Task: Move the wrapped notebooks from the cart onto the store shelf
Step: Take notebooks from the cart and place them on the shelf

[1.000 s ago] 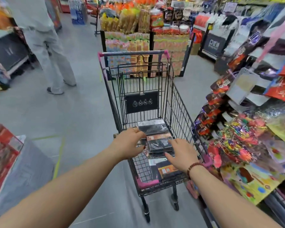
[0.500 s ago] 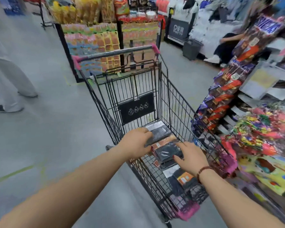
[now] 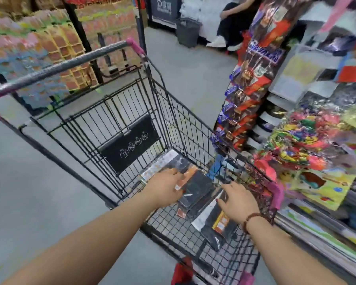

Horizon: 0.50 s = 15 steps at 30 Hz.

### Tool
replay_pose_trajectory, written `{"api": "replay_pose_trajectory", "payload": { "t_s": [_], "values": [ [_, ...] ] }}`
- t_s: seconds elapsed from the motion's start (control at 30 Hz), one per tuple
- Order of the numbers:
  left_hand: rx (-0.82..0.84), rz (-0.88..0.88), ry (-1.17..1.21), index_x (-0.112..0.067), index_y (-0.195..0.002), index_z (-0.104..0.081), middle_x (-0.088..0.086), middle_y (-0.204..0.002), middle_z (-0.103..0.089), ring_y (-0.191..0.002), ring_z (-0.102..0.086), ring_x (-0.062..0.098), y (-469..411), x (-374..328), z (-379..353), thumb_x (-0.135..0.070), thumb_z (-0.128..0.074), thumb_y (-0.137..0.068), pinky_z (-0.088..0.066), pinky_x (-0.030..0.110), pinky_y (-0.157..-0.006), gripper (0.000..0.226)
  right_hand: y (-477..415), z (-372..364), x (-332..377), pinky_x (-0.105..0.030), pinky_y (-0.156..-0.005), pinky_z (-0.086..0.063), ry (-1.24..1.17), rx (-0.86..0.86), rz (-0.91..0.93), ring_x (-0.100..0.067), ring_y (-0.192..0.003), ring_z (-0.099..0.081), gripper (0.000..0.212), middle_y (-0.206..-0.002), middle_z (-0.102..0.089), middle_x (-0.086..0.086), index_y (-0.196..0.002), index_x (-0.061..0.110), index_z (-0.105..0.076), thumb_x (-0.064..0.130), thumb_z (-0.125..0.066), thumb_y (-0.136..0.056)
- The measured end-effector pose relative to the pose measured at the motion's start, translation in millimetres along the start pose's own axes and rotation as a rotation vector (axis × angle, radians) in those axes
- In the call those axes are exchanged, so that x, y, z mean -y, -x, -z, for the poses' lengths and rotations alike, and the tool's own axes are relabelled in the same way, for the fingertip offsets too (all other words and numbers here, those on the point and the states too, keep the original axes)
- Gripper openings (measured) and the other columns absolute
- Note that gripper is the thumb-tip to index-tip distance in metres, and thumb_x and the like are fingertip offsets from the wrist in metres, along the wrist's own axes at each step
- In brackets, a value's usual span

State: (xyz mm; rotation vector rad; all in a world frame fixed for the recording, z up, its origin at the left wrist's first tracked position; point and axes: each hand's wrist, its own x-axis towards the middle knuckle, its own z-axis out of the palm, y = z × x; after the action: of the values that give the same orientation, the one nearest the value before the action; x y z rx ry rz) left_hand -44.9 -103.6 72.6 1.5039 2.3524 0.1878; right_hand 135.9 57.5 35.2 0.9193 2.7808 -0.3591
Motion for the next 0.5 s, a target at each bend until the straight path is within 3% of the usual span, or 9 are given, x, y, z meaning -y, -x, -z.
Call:
{"api": "replay_pose_trajectory", "payload": {
  "t_s": [0.13,0.33,0.43,0.5],
  "values": [
    [0.136,-0.035,-0.035,-0.026,-0.142,-0.035,0.007,-0.122,-0.055,-0.108,-0.053,0.027,-38.4,1.1,-18.3,-0.032,-0.049,-0.088,-0.05,0.038,-0.088,0.057,-13.4,-12.8,-19.4,-0.034,-0.096,-0.042,-0.089,0.014,-0.112,-0.022,-0.115,-0.048,0.047,-0.123,-0.054,-0.002,-0.131,0.021,-0.046,0.042,-0.05,-0.089],
    [0.233,-0.105,-0.011,-0.015,-0.123,-0.056,0.009,-0.149,-0.036,-0.111,-0.056,0.022,-79.3,-4.8,-47.0,-0.031,-0.057,-0.087,-0.049,0.039,-0.09,0.04,-9.0,-42.8,-39.5,-0.034,-0.095,-0.042,-0.204,0.057,-0.236,-0.025,-0.112,-0.05,0.043,-0.119,-0.055,-0.007,-0.127,0.016,-0.049,0.039,-0.047,-0.091],
    [0.26,-0.161,0.007,-0.014,-0.115,-0.059,0.014,-0.138,-0.049,-0.115,-0.053,0.019,-100.5,-3.8,-67.8,-0.031,-0.057,-0.087,-0.048,0.033,-0.089,0.033,-9.2,-68.1,-42.6,-0.035,-0.087,-0.047,-0.306,0.074,-0.35,-0.026,-0.106,-0.053,0.037,-0.108,-0.059,-0.004,-0.118,0.02,-0.055,0.04,-0.046,-0.087],
    [0.286,-0.181,0.046,-0.016,-0.123,-0.058,0.01,-0.132,-0.056,-0.125,-0.049,0.024,-114.7,-2.2,-82.6,-0.029,-0.058,-0.086,-0.042,0.03,-0.095,0.039,-7.9,-87.1,-43.7,-0.036,-0.085,-0.048,-0.37,0.096,-0.416,-0.026,-0.105,-0.054,0.038,-0.106,-0.059,-0.003,-0.116,0.022,-0.055,0.04,-0.045,-0.084]
  ]
}}
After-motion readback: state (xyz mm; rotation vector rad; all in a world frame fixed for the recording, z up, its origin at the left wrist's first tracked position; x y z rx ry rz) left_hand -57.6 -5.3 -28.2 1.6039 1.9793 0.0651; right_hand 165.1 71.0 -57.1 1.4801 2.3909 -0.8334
